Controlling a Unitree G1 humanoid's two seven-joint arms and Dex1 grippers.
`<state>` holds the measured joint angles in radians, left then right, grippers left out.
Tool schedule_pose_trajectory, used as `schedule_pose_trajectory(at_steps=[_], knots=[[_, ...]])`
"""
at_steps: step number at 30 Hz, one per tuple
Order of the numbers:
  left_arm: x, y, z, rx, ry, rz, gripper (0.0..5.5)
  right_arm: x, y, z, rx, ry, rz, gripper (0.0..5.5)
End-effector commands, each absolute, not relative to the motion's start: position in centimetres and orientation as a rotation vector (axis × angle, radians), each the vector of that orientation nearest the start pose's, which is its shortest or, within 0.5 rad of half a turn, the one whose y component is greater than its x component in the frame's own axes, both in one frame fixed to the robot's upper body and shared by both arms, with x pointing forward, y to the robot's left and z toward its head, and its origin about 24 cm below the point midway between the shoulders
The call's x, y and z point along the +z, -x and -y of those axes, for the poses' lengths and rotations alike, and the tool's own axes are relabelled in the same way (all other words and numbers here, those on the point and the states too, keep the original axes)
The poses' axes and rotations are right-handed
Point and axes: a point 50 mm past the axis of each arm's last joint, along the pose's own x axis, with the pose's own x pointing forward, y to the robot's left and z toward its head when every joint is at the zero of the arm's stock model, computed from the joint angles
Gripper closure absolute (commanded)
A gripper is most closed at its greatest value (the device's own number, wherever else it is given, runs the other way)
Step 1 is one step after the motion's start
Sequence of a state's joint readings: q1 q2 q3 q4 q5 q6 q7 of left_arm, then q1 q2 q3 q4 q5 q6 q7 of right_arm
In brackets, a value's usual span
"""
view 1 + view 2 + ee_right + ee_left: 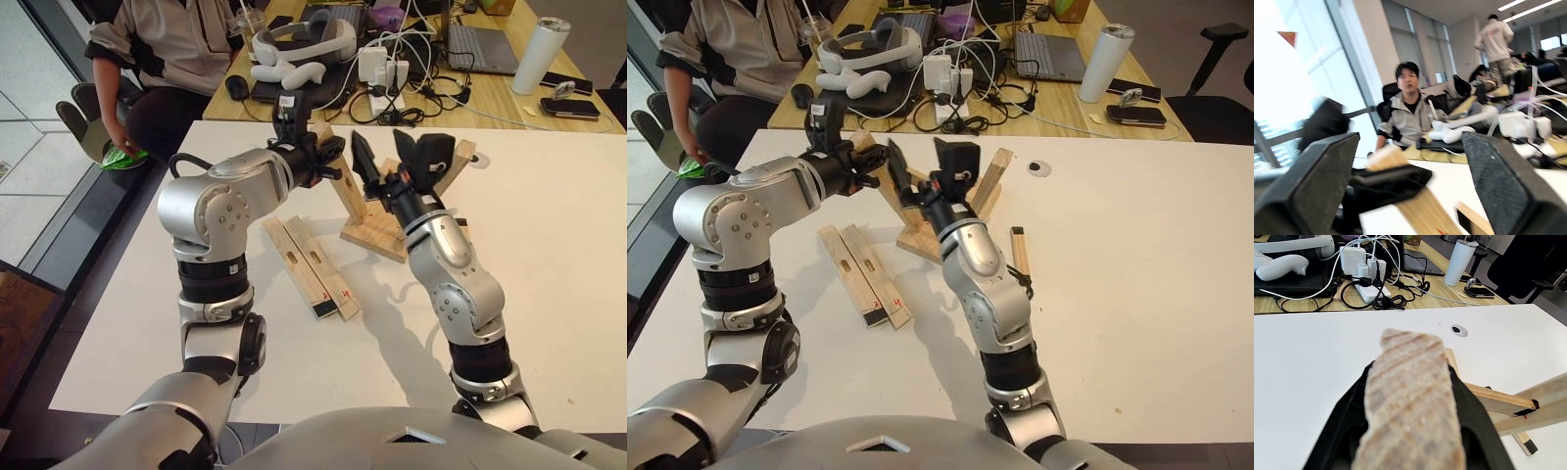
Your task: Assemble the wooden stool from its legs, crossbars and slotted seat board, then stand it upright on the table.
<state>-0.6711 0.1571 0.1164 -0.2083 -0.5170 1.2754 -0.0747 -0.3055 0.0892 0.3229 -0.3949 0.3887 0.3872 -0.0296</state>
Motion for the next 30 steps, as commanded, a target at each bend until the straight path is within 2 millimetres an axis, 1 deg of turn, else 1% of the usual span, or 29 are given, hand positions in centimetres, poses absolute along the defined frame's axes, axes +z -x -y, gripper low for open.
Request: schedule_pose_trajectory(at_steps=[1, 4, 7, 8, 10, 12, 15, 18, 22, 26, 30], knots=[[11.4, -29.8, -10.8, -0.487, 0.184, -0.711, 4.48, 22.0, -23.1, 1.6, 0.678, -0.511, 0.401, 1.66], [11.1, -29.8, -11.0, -0.483, 0.168, -0.716, 4.48, 23.9, -22.7, 2.9, 0.654, -0.512, 0.483, 1.66], [11.8, -30.6, -11.3, -0.498, 0.113, -0.687, 4.48, 24.7, -23.2, 5.6, 0.505, -0.395, 0.570, 1.66], [12.2, -30.9, -11.4, -0.498, 0.101, -0.673, 4.48, 24.7, -23.4, 6.7, 0.435, -0.322, 0.591, 1.66], [12.7, -31.4, -11.6, -0.501, 0.088, -0.656, 4.48, 23.8, -23.5, 8.6, 0.315, -0.198, 0.578, 1.66], [12.7, -31.4, -11.5, -0.513, 0.077, -0.660, 4.48, 22.3, -23.2, 9.6, 0.256, -0.140, 0.511, 1.66], [12.4, -31.1, -11.3, -0.539, 0.059, -0.678, 4.48, 19.7, -22.1, 10.6, 0.201, -0.141, 0.362, 1.66], [12.4, -31.1, -11.4, -0.544, 0.054, -0.678, 4.48, 18.2, -21.1, 11.4, 0.163, -0.134, 0.269, 1.66], [12.5, -31.1, -11.6, -0.536, 0.061, -0.671, 4.48, 17.0, -20.0, 11.8, 0.164, -0.115, 0.188, 1.66], [12.3, -30.9, -11.4, -0.539, 0.070, -0.675, 4.48, 16.0, -19.8, 11.8, 0.168, -0.119, 0.127, 1.66], [12.3, -30.9, -11.3, -0.539, 0.074, -0.674, 4.48, 15.6, -19.9, 11.6, 0.185, -0.128, 0.103, 1.66]])
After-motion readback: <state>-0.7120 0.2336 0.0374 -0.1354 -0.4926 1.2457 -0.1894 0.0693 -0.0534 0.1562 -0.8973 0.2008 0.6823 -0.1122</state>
